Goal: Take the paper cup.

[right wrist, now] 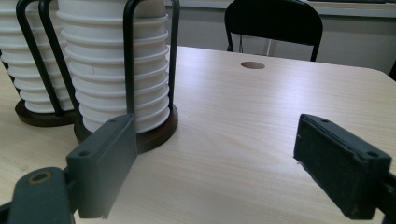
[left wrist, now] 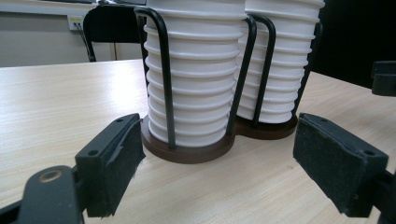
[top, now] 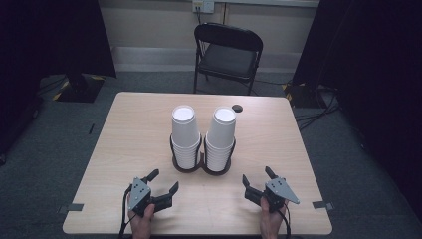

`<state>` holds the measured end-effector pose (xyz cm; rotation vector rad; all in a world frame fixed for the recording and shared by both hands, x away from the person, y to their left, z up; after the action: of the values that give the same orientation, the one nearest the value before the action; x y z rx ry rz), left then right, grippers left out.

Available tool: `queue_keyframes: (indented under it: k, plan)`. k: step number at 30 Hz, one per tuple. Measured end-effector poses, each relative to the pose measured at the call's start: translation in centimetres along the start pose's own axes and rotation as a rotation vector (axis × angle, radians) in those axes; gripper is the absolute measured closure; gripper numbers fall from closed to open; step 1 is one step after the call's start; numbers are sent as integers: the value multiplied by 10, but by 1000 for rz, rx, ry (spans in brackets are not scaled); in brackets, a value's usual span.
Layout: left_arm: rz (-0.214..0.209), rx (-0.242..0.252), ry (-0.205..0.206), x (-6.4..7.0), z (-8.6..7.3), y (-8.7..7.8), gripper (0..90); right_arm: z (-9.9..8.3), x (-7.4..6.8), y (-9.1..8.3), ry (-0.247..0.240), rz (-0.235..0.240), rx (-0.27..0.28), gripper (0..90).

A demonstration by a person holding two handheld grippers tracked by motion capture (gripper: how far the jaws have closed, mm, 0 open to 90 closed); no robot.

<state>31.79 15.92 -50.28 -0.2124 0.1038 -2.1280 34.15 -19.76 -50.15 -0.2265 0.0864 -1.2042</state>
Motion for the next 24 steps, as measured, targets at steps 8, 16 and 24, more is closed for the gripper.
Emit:
queue_keyframes:
  k: [8, 16, 24]
  plan:
    - [2, -2, 1, 0, 0, 0, 155, 1, -3, 6, -18, 32, -54, 132]
    - [1, 2, 3, 0, 0, 0, 155, 7, -8, 8, 25, 103, -48, 137]
    - [1, 9, 1, 0, 0, -1, 155, 26, -19, 13, 9, 153, -38, 153]
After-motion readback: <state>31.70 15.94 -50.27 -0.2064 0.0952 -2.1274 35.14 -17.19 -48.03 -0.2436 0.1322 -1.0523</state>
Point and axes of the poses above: each handheld gripper's, and its own axes: y roughly forward along the jaws, z roughly out of its top, x roughly to its right, the point moved 3 cm from there along y, roughly forward along the jaws, and after that the axes turned 2 degrees about -y, right-handed, at the moved point
